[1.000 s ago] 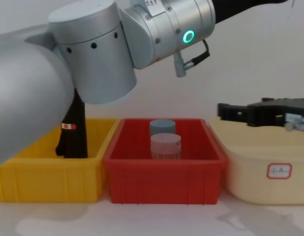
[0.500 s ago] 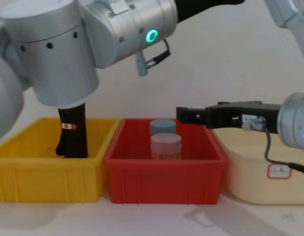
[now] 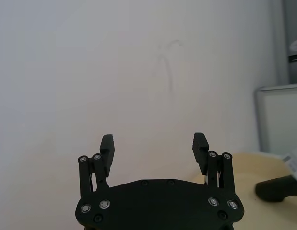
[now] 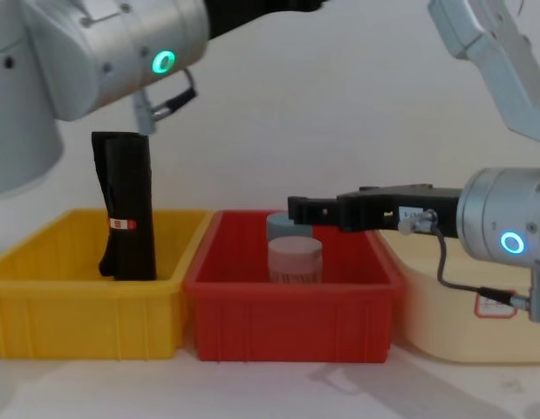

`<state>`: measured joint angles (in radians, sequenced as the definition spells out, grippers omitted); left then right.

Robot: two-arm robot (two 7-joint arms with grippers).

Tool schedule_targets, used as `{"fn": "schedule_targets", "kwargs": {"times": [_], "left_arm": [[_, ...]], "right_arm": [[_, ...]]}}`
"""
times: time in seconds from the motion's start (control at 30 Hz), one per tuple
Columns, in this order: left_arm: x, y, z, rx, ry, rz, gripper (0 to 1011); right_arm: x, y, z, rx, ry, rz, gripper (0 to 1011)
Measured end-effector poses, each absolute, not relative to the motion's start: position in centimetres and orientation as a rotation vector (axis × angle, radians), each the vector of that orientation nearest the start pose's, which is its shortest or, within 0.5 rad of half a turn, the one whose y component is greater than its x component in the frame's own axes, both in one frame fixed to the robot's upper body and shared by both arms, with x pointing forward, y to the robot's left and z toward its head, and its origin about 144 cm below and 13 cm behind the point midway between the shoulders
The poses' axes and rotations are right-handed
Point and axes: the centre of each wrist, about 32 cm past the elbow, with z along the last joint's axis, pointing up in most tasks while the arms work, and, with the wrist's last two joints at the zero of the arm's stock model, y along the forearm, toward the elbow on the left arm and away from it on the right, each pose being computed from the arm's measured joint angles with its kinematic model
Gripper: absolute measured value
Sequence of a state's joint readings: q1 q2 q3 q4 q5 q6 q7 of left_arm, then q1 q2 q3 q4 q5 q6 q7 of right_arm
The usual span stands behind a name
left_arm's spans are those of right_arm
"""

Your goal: Pick up the garbage bag with the one hand and transfer it to the other hand.

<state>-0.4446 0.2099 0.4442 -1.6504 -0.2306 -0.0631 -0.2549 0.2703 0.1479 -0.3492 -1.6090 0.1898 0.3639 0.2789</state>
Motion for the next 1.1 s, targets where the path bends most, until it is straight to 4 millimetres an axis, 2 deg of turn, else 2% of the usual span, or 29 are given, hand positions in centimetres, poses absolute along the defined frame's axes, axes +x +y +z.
{"fn": "schedule_targets", "kwargs": {"times": [0.43,1.1], "left_arm": [[51.4,17.5,130.0,-0.241,-0.446,0.950,1001],[51.1,18.8,130.2,-0.231,-0.471,1.005,1001]], "right_arm": [[51.6,-15.4,122.9,-0.147,0.058,-0.932,1001],[52.0,-14.2,122.1,-0.182,0.067,-0.900,1002]]}}
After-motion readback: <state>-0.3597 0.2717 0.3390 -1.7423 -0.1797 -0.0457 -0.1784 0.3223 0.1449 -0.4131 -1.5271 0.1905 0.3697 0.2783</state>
